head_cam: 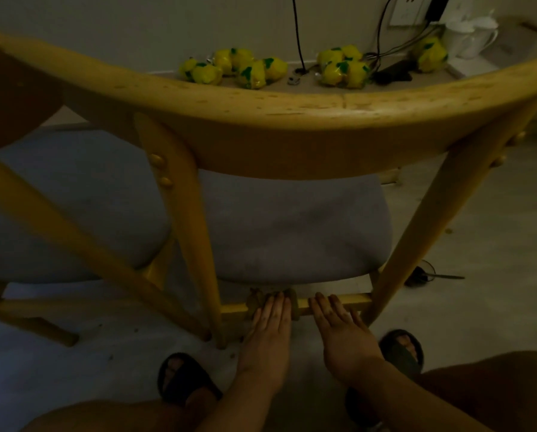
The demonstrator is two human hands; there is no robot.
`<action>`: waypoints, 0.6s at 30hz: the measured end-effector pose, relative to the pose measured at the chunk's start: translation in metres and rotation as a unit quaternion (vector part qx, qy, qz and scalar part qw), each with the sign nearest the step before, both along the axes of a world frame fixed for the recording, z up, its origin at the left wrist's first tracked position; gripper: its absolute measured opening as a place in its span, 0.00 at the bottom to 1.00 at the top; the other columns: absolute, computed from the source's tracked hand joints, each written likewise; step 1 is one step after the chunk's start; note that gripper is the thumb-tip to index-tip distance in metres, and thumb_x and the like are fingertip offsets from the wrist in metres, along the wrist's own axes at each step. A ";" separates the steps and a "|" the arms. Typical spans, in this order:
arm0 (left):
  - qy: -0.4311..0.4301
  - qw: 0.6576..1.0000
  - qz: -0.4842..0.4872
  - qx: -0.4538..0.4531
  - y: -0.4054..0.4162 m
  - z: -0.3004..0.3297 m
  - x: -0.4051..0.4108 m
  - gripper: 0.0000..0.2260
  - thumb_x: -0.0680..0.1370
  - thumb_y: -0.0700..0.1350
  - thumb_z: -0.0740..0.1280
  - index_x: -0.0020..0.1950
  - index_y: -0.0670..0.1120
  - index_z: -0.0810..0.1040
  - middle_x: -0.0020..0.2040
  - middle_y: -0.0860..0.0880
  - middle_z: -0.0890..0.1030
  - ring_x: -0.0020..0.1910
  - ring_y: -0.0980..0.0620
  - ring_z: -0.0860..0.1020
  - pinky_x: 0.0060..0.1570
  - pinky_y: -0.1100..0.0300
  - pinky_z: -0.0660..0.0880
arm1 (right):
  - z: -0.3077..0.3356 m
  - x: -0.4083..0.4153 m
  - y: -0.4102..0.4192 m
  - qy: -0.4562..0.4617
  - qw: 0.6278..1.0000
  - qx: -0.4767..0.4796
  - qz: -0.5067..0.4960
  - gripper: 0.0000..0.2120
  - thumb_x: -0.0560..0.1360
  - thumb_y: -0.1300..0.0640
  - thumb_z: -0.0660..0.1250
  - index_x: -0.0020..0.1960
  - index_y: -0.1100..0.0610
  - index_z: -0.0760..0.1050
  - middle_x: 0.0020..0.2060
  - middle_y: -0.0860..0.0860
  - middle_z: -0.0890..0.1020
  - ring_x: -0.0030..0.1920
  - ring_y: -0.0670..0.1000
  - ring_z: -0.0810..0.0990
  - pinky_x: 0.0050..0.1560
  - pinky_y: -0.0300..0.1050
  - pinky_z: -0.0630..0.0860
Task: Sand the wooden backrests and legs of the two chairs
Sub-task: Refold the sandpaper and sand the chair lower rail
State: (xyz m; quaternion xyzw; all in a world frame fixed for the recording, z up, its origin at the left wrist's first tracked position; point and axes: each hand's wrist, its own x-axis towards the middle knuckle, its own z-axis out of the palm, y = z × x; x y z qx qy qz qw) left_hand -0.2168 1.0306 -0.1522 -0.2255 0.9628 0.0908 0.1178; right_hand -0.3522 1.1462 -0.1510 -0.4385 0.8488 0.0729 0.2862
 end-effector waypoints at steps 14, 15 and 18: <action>-0.035 0.997 0.047 0.050 -0.029 -0.015 0.019 0.40 0.80 0.48 0.60 0.82 0.42 0.36 0.83 0.45 0.38 0.82 0.44 0.38 0.80 0.51 0.37 | -0.008 0.004 -0.001 -0.017 1.000 -0.010 -0.012 0.40 0.78 0.58 0.52 0.81 0.46 0.29 0.80 0.45 0.32 0.80 0.53 0.32 0.80 0.59 0.44; -0.042 0.996 0.056 0.051 -0.035 -0.012 0.023 0.42 0.80 0.50 0.61 0.83 0.42 0.36 0.84 0.45 0.39 0.82 0.44 0.39 0.80 0.50 0.39 | -0.009 0.005 -0.001 -0.016 1.000 -0.013 -0.015 0.40 0.78 0.58 0.51 0.81 0.46 0.29 0.80 0.45 0.32 0.80 0.53 0.32 0.80 0.59 0.44; -0.040 0.995 0.060 0.066 -0.036 -0.007 0.017 0.42 0.79 0.51 0.62 0.83 0.42 0.38 0.84 0.44 0.42 0.82 0.42 0.41 0.80 0.48 0.40 | -0.011 0.007 -0.002 -0.015 1.000 -0.015 -0.021 0.40 0.79 0.57 0.51 0.80 0.46 0.29 0.80 0.46 0.32 0.81 0.54 0.32 0.80 0.58 0.45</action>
